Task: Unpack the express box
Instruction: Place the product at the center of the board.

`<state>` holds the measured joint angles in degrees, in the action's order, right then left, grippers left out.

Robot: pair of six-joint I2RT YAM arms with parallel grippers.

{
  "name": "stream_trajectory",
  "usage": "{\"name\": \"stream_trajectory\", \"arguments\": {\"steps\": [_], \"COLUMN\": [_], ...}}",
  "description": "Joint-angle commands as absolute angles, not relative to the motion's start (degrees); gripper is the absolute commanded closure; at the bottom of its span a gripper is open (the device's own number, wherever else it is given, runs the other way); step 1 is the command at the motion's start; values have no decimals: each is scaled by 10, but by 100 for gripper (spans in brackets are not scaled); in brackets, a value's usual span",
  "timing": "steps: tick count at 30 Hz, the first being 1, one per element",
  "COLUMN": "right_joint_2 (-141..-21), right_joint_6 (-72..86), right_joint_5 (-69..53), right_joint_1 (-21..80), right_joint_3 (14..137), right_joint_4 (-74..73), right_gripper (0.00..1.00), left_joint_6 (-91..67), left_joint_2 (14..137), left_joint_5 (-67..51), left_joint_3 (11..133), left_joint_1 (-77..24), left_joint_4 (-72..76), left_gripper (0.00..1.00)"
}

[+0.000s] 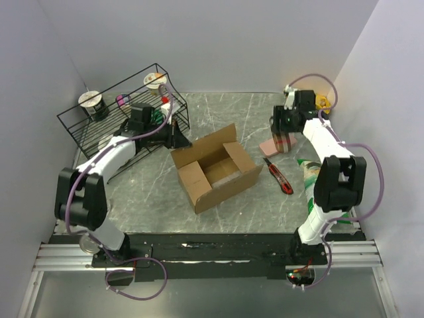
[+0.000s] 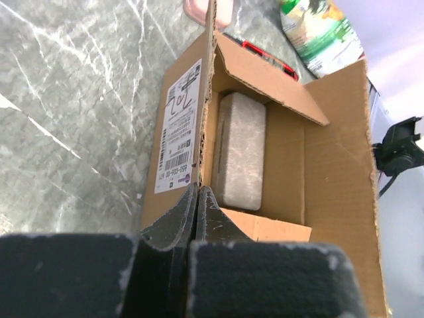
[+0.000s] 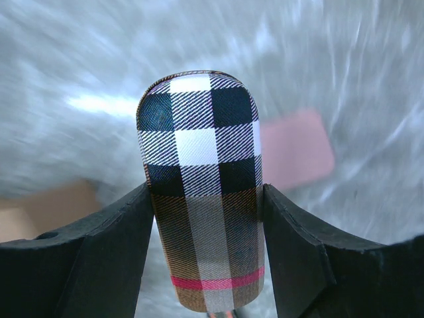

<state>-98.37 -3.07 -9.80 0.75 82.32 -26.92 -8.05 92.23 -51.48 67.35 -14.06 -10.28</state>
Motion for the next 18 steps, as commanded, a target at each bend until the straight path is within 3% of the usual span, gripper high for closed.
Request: {"name": "stream_trajectory", "arguments": {"steps": [1,4,6,10,14,17,18], "right_joint_2": [-994,-966,-950,-883,-804,-783,-786], "right_joint_6": [-52,-65,-80,-141,-240,-345,-372], "right_joint_5": [-106,-154,-214,-258,-386,-400,-392], "right_joint_1": [9,18,42,130,198,263,293], "right_joint_3": [817,829,854,872,803,776,769], "right_joint_4": [-287,-270,-263,-249,-207,-248,-264], "right_gripper": [36,10,0,0,3,19,29], "left_joint_6": [-106,-121,-133,-144,-134,-127,-127], "left_joint_2": [840,832,834,834,831,827,825], "left_joint_5": [-512,-529,-531,-536,-530,-533,-534], "left_joint_3": [659,657,655,647,657,658,657], "left_joint_1": [-141,-141,-141,-142,-142,-142,-143], "left_joint_4": [-40,-23,-21,-9,-19,-21,-18], "left_gripper": [99,99,99,99,99,99,99]}}
